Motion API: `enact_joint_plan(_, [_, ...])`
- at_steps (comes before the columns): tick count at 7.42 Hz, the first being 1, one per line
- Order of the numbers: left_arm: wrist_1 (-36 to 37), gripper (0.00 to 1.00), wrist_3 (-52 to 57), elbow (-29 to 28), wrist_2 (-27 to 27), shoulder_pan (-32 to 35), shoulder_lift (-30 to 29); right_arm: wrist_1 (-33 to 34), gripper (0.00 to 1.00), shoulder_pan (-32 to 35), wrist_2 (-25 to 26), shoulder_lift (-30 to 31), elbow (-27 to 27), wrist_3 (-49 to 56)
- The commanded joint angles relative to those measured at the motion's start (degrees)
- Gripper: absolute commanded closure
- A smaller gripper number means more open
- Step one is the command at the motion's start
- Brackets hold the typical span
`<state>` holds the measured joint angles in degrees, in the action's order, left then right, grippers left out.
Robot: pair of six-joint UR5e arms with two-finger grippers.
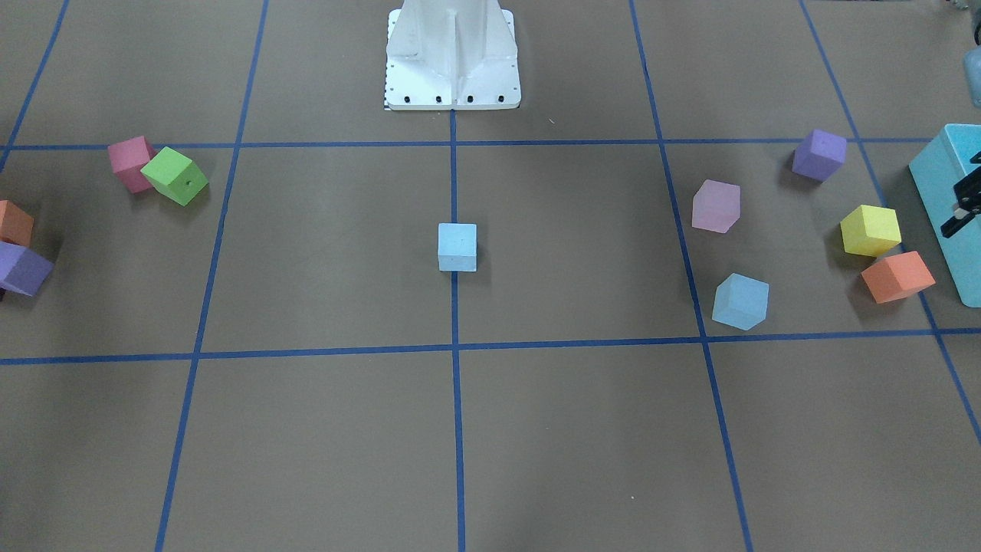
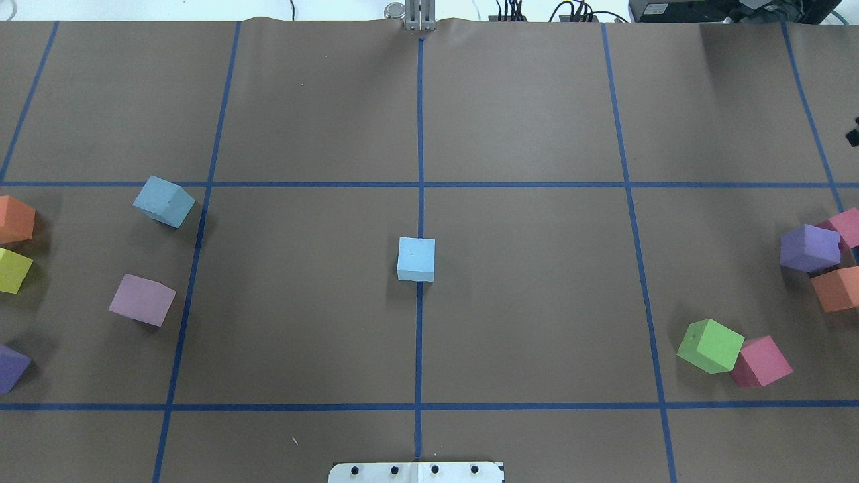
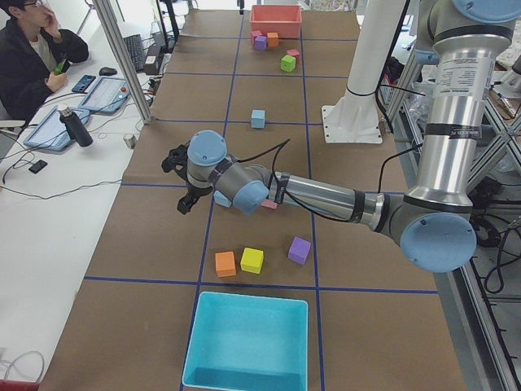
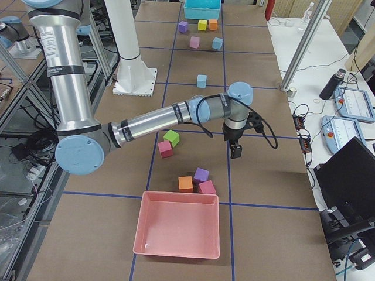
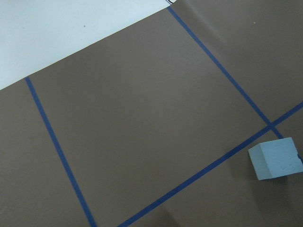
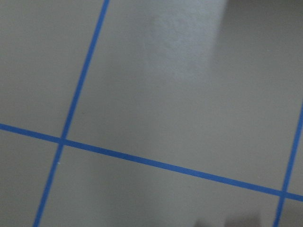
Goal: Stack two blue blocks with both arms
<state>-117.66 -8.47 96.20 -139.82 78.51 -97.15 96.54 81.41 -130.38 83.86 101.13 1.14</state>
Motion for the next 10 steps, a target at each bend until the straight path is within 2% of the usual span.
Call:
enact_joint_plan(1, [0.07,0.02,-13.11,0.47,2.17,-10.79,-3.21,-0.47,0.0,5.67,0.74,9.53,-0.23,11.64])
enact_joint_plan(2, [0.07,0.02,-15.59,0.48,9.75,-15.62,-3.31,-0.99,0.0,6.9,1.61,13.05,0.03,12.3])
enact_joint_plan(3, [-0.19,0.02,-18.05,0.13,15.14,-19.59,-3.4,-1.61,0.0,7.96,1.79,13.43,-0.14,12.57])
enact_joint_plan(4, [-0.11,0.02,-21.56,-0.57,15.71,-22.32,-3.48,-1.7,0.0,8.06,1.79,13.61,-0.23,12.57])
enact_joint_plan(10, [-0.11,0.02,-22.38,-7.34,17.47,-23.76,-7.61,-1.7,0.0,8.06,1.97,13.79,-0.76,12.48])
